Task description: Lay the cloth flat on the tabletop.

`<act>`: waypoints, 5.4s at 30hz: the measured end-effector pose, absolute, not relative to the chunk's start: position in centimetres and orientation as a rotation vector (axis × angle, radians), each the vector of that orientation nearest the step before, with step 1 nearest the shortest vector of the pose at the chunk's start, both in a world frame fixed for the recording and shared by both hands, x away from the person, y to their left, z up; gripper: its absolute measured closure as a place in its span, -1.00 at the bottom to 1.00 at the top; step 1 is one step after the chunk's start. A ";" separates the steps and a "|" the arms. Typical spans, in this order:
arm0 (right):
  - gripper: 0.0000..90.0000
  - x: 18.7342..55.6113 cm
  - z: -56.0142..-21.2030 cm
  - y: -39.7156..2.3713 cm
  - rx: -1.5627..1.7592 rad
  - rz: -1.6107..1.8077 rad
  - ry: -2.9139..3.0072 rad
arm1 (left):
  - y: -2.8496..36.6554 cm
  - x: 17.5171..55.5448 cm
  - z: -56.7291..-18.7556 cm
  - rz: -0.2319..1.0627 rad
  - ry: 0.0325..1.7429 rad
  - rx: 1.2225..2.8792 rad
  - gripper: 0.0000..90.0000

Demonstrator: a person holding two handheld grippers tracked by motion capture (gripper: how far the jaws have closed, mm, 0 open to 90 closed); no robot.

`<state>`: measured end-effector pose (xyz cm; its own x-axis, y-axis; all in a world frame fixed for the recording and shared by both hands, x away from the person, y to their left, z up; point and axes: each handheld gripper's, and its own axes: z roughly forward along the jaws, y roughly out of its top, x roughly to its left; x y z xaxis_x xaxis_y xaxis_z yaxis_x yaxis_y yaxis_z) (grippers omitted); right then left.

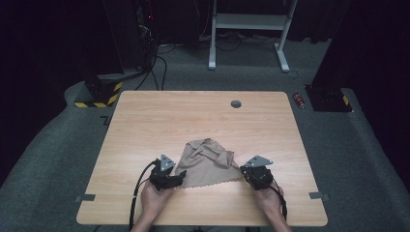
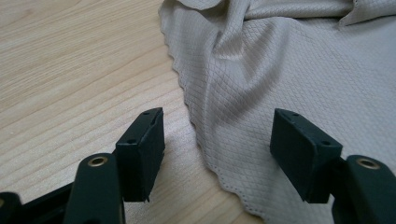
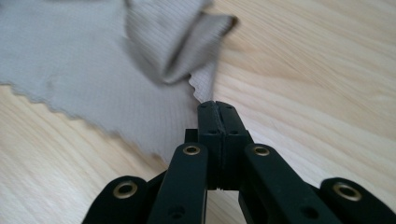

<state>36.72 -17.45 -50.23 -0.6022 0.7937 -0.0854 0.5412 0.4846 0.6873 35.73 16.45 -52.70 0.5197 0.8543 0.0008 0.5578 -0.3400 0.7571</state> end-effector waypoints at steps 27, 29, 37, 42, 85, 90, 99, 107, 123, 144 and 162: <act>0.98 34.2 -51.3 -16.3 1.010 0.918 2.468 | 16.4 35.7 -52.7 0.524 1.147 2.042 -0.27; 0.98 33.6 -51.3 -16.3 0.999 0.927 2.485 | 16.4 35.7 -52.7 0.524 1.147 2.042 -0.27; 0.74 34.0 -50.3 -15.7 0.999 0.953 2.445 | 16.4 35.7 -52.7 0.524 1.148 2.041 -0.27; 0.41 36.2 -49.6 -13.6 0.980 0.945 2.409 | 16.4 35.7 -52.7 0.524 1.148 2.042 -0.27; 0.62 37.1 -50.9 -15.5 1.079 0.870 2.421 | 16.4 35.7 -52.7 0.529 1.147 2.044 -0.27; 0.60 36.3 -51.2 -15.6 1.071 0.874 2.417 | 16.4 35.5 -52.7 0.527 1.158 2.038 -0.26; 0.60 34.9 -51.3 -16.4 1.051 0.891 2.432 | 16.1 33.3 -52.7 0.510 1.117 2.051 -0.20; 0.55 35.2 -50.3 -16.3 1.019 0.910 2.406 | 16.5 34.3 -51.9 0.429 1.123 2.051 -0.10; 0.55 40.6 -48.9 -14.7 1.108 0.944 2.293 | 12.5 42.7 -49.1 0.440 1.091 2.077 0.03; 0.96 42.4 -50.2 -13.8 1.148 0.840 2.345 | 11.7 46.5 -51.2 0.398 1.133 2.156 0.77; 0.97 40.8 -48.2 -16.1 1.120 0.926 2.290 | 15.8 43.5 -48.8 0.363 1.119 2.087 0.98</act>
